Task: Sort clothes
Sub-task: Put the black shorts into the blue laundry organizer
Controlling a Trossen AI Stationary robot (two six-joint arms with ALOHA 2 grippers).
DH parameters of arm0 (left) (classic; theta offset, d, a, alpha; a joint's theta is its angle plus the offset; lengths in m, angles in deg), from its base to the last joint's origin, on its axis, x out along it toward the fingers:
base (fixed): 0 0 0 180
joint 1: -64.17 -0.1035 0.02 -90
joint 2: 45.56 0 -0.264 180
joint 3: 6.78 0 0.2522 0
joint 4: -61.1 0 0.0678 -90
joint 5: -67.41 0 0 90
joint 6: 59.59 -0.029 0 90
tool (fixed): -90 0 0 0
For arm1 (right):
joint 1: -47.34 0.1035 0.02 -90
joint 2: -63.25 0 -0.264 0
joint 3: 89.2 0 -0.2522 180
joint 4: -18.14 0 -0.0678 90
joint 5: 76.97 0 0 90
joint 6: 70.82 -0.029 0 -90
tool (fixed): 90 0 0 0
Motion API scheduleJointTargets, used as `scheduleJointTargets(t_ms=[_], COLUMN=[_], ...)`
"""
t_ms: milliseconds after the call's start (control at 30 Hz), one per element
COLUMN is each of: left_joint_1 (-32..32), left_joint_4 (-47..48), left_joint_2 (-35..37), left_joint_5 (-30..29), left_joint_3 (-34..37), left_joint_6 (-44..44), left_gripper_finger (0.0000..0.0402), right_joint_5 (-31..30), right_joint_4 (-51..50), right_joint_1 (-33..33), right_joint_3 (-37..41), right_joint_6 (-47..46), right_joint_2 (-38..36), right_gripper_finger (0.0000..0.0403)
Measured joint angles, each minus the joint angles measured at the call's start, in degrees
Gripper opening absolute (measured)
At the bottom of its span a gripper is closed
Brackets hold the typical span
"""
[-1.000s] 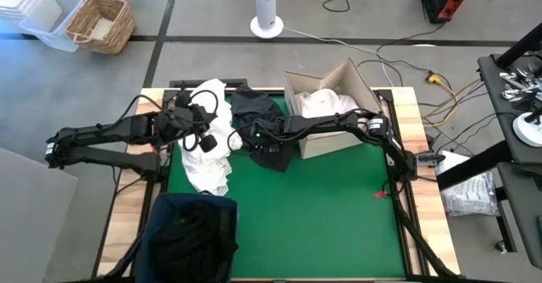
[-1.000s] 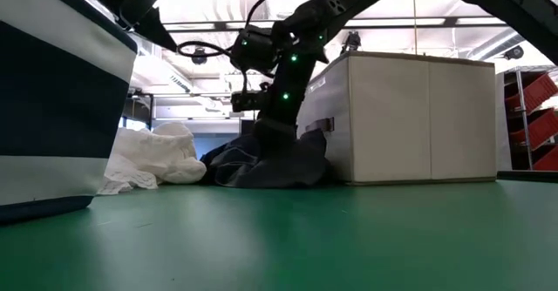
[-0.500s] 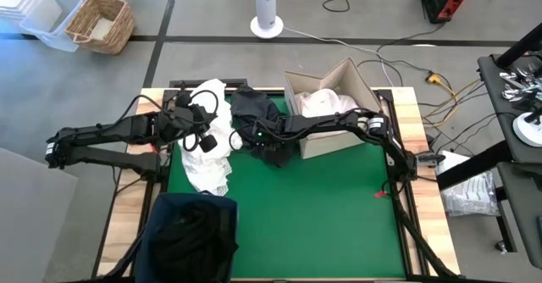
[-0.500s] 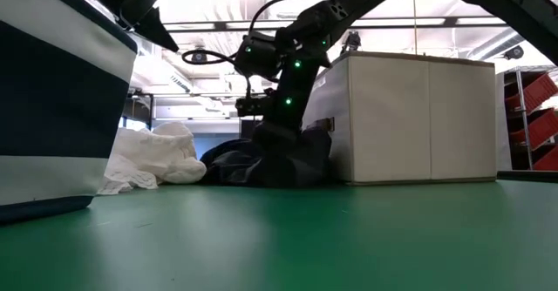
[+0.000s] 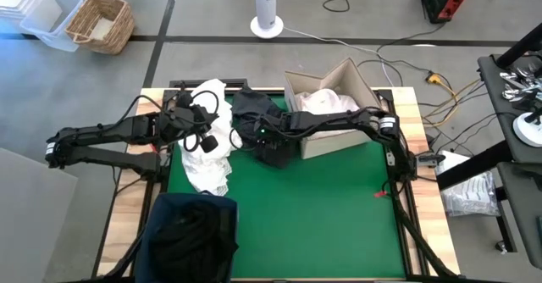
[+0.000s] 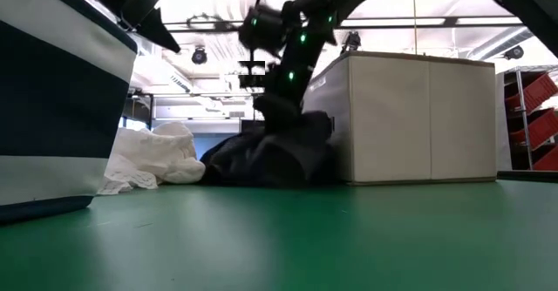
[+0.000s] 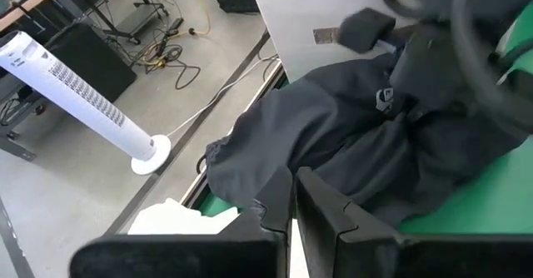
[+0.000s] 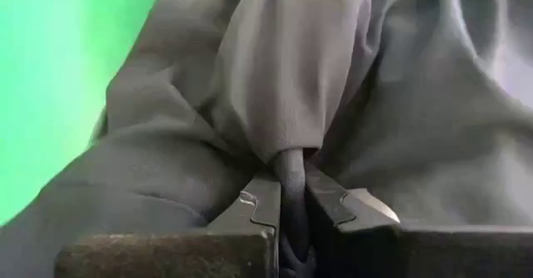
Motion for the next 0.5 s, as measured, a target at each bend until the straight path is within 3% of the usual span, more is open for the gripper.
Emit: scheduleJointTargets(t_ms=[233,500], left_joint_1=[0.0,0.0], left_joint_4=[-2.5,-10.2], left_joint_2=[-0.4,-2.2], left_joint_5=[2.4,15.4], left_joint_3=[0.1,1.9], left_joint_6=[0.0,-5.1], left_gripper_finger=[0.0,0.0], right_joint_5=[0.2,0.1], right_joint_4=[-0.3,-0.7], right_joint_1=[0.9,2.4], right_joint_3=[0.2,0.8], right_joint_6=[1.4,2.3], right_joint_2=[-5.4,-11.6], right_gripper_finger=[0.0014,0.0013])
